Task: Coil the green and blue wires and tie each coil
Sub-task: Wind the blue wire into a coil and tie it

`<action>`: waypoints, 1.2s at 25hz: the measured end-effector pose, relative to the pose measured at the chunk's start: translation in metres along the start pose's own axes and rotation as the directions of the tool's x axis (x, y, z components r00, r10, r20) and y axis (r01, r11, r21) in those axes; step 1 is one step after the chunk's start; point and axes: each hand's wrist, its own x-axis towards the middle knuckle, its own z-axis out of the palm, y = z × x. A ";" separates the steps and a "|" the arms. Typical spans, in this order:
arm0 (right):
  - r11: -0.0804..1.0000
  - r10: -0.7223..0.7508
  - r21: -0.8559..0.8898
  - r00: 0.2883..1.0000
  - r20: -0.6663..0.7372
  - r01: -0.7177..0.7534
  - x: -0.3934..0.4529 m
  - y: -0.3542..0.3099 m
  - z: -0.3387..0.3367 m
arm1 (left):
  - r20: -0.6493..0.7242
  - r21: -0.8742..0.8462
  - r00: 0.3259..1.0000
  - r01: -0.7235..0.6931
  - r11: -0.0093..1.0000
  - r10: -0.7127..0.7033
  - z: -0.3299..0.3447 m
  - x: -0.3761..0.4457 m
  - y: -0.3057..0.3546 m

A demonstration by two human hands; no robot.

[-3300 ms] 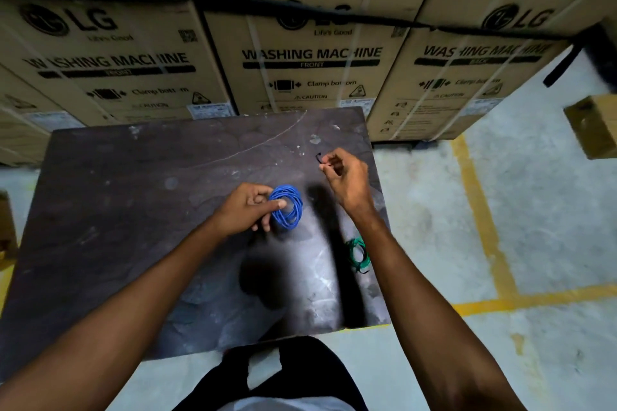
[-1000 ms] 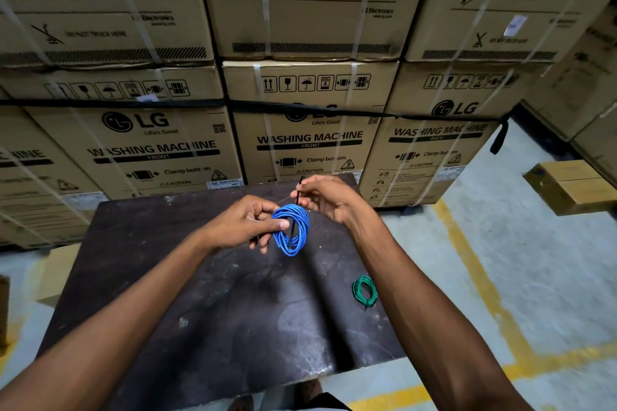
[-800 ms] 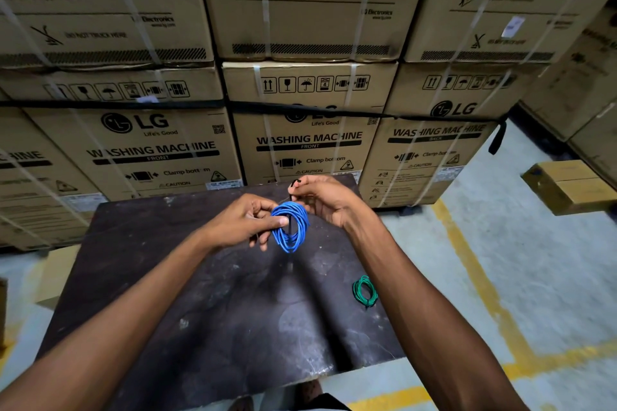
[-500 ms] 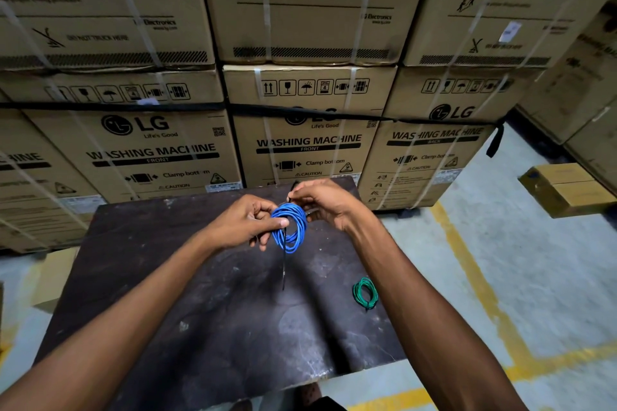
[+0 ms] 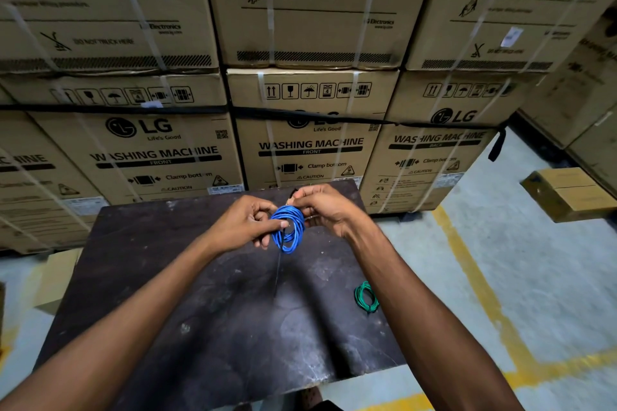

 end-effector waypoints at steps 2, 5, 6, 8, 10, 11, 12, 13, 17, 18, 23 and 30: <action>1.000 0.013 0.001 1.000 -0.002 -0.013 0.002 0.003 0.000 | -0.018 -0.006 1.000 0.005 1.000 -0.005 0.001 0.000 0.000; 1.000 0.024 0.008 1.000 0.000 -0.024 0.002 0.006 0.001 | -0.041 -0.019 0.999 0.010 1.000 -0.011 0.003 0.000 0.001; 1.000 0.020 0.018 1.000 -0.003 -0.020 0.001 0.005 0.001 | -0.049 -0.025 0.999 0.011 1.000 -0.012 0.004 0.000 0.003; 0.999 0.004 0.032 1.000 -0.001 -0.004 -0.001 0.004 0.000 | -0.069 -0.037 0.997 0.018 0.999 -0.021 0.006 0.000 0.005; 0.998 -0.030 0.057 0.999 0.012 0.029 -0.005 0.004 0.000 | -0.082 -0.042 0.996 0.027 0.999 -0.030 0.008 0.000 0.006; 0.996 -0.054 0.075 0.999 0.008 0.053 -0.006 0.005 -0.001 | -0.085 -0.045 0.996 0.029 0.999 -0.033 0.008 0.000 0.006; 0.992 -0.082 0.092 0.997 0.001 0.082 -0.008 0.007 -0.002 | -0.088 -0.046 0.996 0.031 0.998 -0.035 0.009 0.000 0.006; 0.989 -0.108 0.104 0.994 -0.006 0.108 -0.008 0.010 -0.003 | -0.090 -0.045 0.995 0.033 0.998 -0.037 0.009 0.001 0.006; 0.978 -0.168 0.132 0.986 0.016 0.164 -0.018 0.026 -0.010 | -0.103 -0.072 0.994 0.032 0.997 -0.039 0.010 0.002 0.006; 0.975 -0.171 0.147 0.985 0.016 0.167 -0.020 0.030 -0.012 | -0.107 -0.080 0.993 0.035 0.996 -0.044 0.010 0.002 0.005; 0.970 -0.186 0.159 0.983 -0.009 0.185 -0.027 0.034 -0.013 | -0.117 -0.156 0.989 0.068 0.985 -0.086 0.013 0.004 -0.004; 0.811 -0.585 -0.240 0.746 -0.316 0.534 -0.039 0.037 0.003 | -0.144 -0.270 0.975 0.123 0.955 -0.167 0.014 0.004 -0.004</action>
